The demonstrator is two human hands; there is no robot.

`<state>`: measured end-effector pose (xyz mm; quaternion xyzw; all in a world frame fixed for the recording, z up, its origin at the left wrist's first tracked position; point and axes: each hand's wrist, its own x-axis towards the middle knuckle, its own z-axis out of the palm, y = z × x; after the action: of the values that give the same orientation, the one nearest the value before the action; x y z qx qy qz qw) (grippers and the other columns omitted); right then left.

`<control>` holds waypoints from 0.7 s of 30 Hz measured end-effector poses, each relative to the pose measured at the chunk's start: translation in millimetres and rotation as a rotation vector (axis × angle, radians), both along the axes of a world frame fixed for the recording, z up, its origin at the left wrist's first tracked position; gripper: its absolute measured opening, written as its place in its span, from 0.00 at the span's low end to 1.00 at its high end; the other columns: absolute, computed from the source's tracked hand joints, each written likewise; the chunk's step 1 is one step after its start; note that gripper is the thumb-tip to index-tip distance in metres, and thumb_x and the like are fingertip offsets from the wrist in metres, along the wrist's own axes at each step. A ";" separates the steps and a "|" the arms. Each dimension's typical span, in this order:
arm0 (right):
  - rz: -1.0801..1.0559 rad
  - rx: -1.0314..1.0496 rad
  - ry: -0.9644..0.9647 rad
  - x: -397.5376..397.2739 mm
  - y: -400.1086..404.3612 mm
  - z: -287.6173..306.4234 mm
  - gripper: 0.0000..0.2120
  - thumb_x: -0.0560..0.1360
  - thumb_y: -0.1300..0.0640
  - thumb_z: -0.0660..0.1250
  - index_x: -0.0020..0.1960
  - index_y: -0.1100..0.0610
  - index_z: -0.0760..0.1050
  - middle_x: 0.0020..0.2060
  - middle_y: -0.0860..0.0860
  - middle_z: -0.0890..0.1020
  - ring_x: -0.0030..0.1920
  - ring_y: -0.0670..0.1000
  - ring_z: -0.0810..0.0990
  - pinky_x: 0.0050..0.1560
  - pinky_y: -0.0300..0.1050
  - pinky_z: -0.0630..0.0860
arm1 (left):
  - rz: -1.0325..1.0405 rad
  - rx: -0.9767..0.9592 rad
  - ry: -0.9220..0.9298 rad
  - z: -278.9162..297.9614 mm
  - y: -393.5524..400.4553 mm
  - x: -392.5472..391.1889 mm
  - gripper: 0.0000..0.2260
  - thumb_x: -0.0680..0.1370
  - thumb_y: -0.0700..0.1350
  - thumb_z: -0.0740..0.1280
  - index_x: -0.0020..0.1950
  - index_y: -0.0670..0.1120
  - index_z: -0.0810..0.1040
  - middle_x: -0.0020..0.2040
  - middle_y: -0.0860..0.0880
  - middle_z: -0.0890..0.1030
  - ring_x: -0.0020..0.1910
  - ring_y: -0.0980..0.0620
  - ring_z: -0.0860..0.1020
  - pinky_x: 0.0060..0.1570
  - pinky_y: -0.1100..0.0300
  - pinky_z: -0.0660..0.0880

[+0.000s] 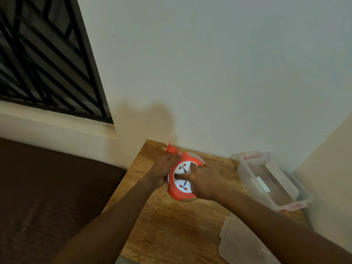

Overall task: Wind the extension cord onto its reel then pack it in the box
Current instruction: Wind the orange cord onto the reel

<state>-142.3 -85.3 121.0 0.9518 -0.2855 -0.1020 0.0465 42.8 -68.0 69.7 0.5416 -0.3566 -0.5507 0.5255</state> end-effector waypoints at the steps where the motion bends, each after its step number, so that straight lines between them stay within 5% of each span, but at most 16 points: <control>1: 0.000 0.047 -0.100 -4.2 -4.1 -4.1 0.32 0.77 0.49 0.67 0.77 0.40 0.57 0.73 0.54 0.68 0.70 0.58 0.69 0.66 0.58 0.72 | 0.024 0.004 0.022 -0.4 0.8 1.4 0.15 0.81 0.53 0.70 0.61 0.43 0.83 0.55 0.41 0.88 0.51 0.37 0.87 0.49 0.43 0.85; 5: -0.235 0.202 -0.746 -19.4 -12.0 -23.5 0.25 0.76 0.44 0.67 0.71 0.44 0.68 0.67 0.47 0.75 0.64 0.51 0.74 0.60 0.51 0.74 | 0.145 0.017 0.155 -3.4 7.7 12.9 0.09 0.82 0.48 0.69 0.49 0.46 0.86 0.47 0.43 0.88 0.44 0.43 0.87 0.40 0.51 0.84; 8: -0.863 0.791 -1.159 -11.5 -1.4 -45.8 0.25 0.73 0.48 0.73 0.68 0.50 0.72 0.61 0.49 0.80 0.56 0.50 0.80 0.52 0.50 0.79 | 0.212 0.087 0.244 -13.9 9.6 21.5 0.11 0.81 0.50 0.70 0.52 0.44 0.85 0.48 0.41 0.88 0.46 0.41 0.86 0.43 0.48 0.85; 10: -1.130 1.281 -1.251 0.4 9.2 -56.5 0.20 0.74 0.56 0.74 0.64 0.56 0.76 0.50 0.54 0.86 0.47 0.55 0.86 0.44 0.50 0.81 | 0.227 0.111 0.261 -19.4 8.6 25.0 0.13 0.81 0.51 0.70 0.54 0.43 0.85 0.50 0.40 0.88 0.46 0.40 0.86 0.44 0.46 0.84; 11: -1.158 1.352 -1.269 5.1 12.4 -60.4 0.17 0.74 0.58 0.74 0.61 0.58 0.77 0.46 0.55 0.87 0.45 0.55 0.86 0.44 0.51 0.82 | 0.231 0.116 0.243 -20.4 8.1 25.9 0.13 0.81 0.52 0.70 0.55 0.42 0.85 0.51 0.40 0.88 0.46 0.40 0.86 0.44 0.47 0.85; 17: -1.207 1.339 -1.391 39.8 -11.6 -76.1 0.12 0.75 0.60 0.73 0.57 0.62 0.78 0.43 0.59 0.87 0.41 0.56 0.87 0.37 0.48 0.82 | 0.225 0.155 0.010 -26.7 -5.1 47.0 0.16 0.84 0.55 0.66 0.61 0.44 0.83 0.54 0.41 0.88 0.50 0.39 0.86 0.45 0.48 0.84; 21: -1.236 1.353 -1.335 62.8 -34.7 -88.1 0.15 0.76 0.60 0.73 0.60 0.63 0.76 0.44 0.59 0.86 0.41 0.57 0.87 0.39 0.52 0.84 | 0.243 0.276 0.039 -29.2 -12.7 62.5 0.05 0.85 0.43 0.64 0.53 0.47 0.80 0.51 0.43 0.85 0.46 0.44 0.82 0.44 0.51 0.80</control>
<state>-79.5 -120.0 32.9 0.3418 -0.5606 0.2873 -0.6974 105.3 -80.7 40.5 0.6368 -0.1994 -0.5372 0.5159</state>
